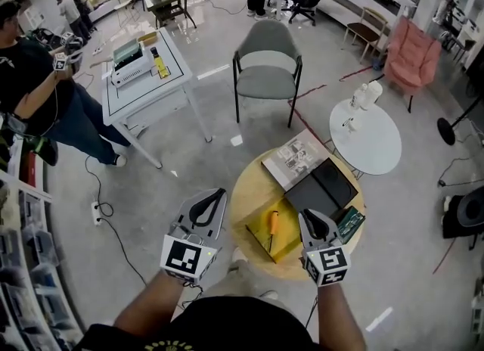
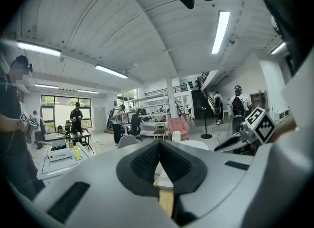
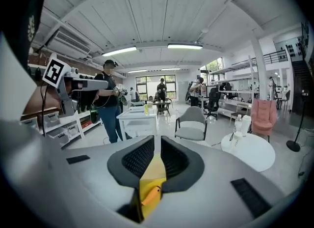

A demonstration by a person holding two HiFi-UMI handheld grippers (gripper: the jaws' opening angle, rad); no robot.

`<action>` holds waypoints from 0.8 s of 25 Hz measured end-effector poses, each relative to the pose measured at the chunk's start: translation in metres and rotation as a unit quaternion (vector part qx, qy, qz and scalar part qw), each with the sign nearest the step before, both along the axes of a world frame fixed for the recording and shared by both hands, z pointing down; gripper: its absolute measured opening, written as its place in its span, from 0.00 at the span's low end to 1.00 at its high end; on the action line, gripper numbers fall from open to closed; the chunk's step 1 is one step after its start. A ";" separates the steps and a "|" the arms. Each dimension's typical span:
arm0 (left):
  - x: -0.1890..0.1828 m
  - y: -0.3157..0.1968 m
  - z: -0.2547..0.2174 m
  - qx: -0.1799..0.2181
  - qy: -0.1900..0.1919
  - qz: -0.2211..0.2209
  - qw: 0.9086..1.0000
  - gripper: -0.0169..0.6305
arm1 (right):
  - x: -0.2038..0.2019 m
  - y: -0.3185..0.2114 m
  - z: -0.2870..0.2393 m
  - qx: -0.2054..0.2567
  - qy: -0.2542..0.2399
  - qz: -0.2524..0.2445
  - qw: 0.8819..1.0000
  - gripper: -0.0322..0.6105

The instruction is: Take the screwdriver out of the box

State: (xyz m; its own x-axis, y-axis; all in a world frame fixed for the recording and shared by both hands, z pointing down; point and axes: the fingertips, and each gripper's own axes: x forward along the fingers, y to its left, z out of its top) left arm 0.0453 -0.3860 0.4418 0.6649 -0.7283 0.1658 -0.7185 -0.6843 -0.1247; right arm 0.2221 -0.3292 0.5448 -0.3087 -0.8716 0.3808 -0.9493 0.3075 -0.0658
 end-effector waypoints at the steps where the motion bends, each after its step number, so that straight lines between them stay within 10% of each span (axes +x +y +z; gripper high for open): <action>1: 0.000 -0.002 0.000 0.000 0.002 0.001 1.000 0.05 | -0.001 -0.002 0.005 -0.005 -0.001 0.000 1.000 0.15; 20: -0.010 -0.020 0.022 -0.011 0.006 0.018 1.000 0.05 | -0.021 -0.022 0.101 -0.096 -0.007 -0.017 0.995 0.26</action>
